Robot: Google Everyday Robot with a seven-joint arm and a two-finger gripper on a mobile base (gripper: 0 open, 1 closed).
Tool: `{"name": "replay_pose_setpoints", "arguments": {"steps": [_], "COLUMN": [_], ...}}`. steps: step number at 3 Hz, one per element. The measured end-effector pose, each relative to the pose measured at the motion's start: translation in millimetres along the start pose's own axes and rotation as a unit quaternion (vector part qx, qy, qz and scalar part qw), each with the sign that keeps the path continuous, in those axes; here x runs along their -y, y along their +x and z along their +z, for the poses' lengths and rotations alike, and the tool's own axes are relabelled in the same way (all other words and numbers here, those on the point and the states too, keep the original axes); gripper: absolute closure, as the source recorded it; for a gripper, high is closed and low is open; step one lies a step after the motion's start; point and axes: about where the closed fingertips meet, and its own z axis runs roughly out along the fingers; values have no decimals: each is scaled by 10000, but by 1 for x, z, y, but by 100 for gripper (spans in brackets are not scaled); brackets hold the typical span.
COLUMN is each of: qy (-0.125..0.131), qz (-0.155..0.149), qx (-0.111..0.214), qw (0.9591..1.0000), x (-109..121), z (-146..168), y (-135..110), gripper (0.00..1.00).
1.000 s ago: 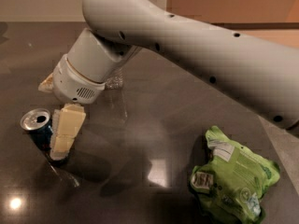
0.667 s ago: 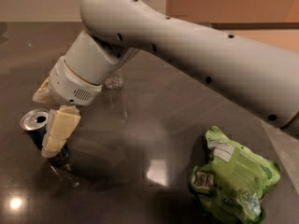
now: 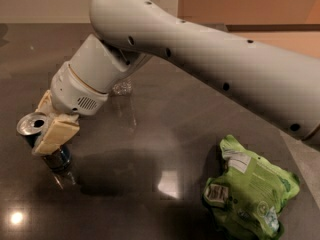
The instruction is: Move redbull can near green rice chip bag
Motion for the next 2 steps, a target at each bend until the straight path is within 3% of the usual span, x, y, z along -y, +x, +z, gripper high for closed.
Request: {"name": "replay_pose_setpoints", "arguments": {"steps": [1, 2], "qy": [165, 556], "qz": [94, 368], "qx": [17, -126], "qw": [9998, 9977], "x": [-4, -12], "z": [-18, -54], "y": [-4, -3], "gripper": [88, 100]}}
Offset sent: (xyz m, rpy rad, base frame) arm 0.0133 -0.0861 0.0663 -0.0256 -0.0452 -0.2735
